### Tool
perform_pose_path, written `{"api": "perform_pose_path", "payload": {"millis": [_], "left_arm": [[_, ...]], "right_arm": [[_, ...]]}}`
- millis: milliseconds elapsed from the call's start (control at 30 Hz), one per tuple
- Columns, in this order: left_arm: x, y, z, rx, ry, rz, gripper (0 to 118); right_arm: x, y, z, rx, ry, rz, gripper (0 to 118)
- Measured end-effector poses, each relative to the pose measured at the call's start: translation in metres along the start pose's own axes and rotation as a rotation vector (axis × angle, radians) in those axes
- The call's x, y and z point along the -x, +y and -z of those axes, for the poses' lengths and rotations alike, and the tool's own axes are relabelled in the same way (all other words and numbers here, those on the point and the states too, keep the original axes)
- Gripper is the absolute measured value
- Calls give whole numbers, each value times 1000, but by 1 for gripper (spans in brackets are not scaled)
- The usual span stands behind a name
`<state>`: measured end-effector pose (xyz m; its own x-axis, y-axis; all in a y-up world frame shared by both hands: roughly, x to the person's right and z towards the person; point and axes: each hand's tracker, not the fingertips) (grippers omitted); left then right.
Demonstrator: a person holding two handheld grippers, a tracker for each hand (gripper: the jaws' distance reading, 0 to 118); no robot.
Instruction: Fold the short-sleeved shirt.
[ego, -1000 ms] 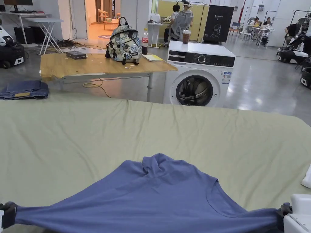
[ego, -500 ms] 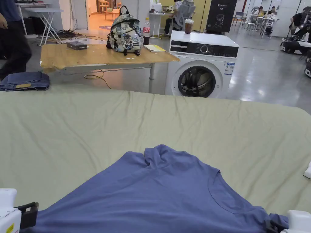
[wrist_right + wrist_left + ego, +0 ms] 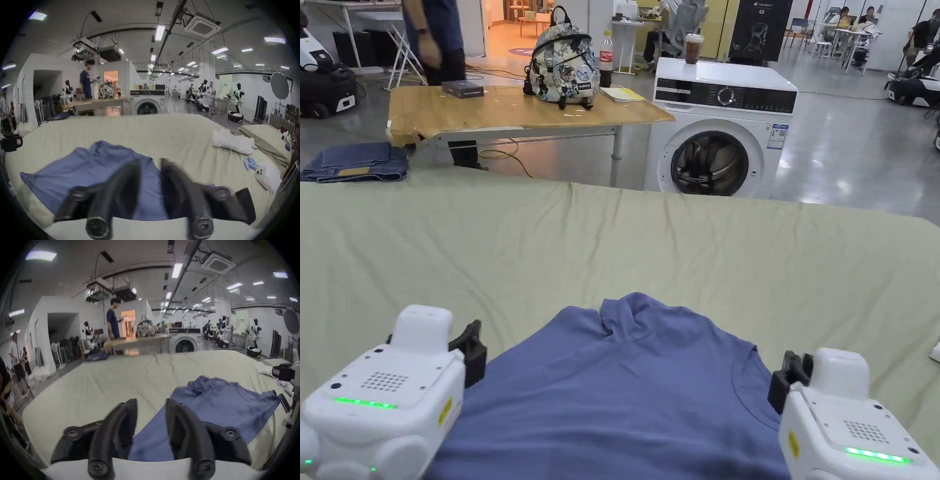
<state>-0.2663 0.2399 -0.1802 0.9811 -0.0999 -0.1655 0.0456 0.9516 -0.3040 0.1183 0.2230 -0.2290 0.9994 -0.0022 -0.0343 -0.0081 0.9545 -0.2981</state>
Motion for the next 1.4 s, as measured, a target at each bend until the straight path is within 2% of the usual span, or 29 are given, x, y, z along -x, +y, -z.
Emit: {"api": "perform_pose_path", "payload": {"millis": [100,233,367,533,800,833,867,933,967,1000,1200,1300,1400], "left_arm": [[-22,11,-3,-29,-9,26,0],[-35,17,-2,-42,-2,33,0],[-28,12,5,15,-6,-27,0],[13,0,6,133,-5,-128,0],[133,-30,19,400,16,-336,0],[145,-33,23,440,4,-365,3],[156,-38,28,505,-15,-393,14],[171,-47,36,574,7,-403,68],[176,-52,40,593,17,-401,89],[179,-58,44,622,28,-403,96],[193,-93,66,758,140,-477,94],[192,-109,72,778,217,-456,71],[180,-109,70,778,249,-383,70]], "right_arm": [[19,5,-3,-42,29,-3,0],[35,9,-4,-70,49,-9,0],[45,13,-3,-83,70,-12,0],[53,14,5,-62,102,-46,0],[60,1,19,-17,125,-103,0],[61,0,21,-9,127,-106,0],[61,-2,23,0,128,-108,0],[63,-5,26,23,135,-109,0],[63,-6,28,31,138,-109,0],[64,-8,29,35,138,-109,0],[69,-12,32,66,141,-123,0],[70,-14,32,77,142,-134,0],[70,-16,33,89,143,-143,0]]}}
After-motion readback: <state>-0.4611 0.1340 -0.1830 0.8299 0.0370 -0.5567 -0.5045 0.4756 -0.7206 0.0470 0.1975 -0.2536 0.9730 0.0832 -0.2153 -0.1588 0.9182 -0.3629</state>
